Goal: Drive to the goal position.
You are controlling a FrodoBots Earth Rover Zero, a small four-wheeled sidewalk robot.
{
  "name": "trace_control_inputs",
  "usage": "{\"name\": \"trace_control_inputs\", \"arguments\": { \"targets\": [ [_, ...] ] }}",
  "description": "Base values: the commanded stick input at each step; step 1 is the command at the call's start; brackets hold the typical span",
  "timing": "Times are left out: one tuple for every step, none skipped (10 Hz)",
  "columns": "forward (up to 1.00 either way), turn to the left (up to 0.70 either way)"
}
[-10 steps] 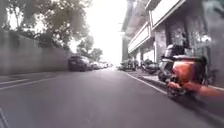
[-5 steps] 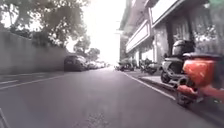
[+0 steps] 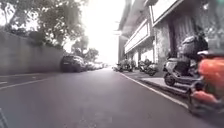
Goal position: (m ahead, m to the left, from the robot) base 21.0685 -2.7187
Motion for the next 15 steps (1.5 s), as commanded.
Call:
{"name": "trace_control_inputs", "arguments": {
  "targets": [
    [0.70,0.04],
    [0.70,0.00],
    [0.70,0.00],
    [0.70,0.00],
    [0.70,0.00],
    [0.70,0.09],
    [0.70,0.14],
    [0.70,0.14],
    [0.70,0.03],
    [0.70,0.00],
    [0.52,0.00],
    [0.45,0.00],
    [0.45,0.00],
    [0.45,0.00],
    [0.45,0.00]
  ]
}}
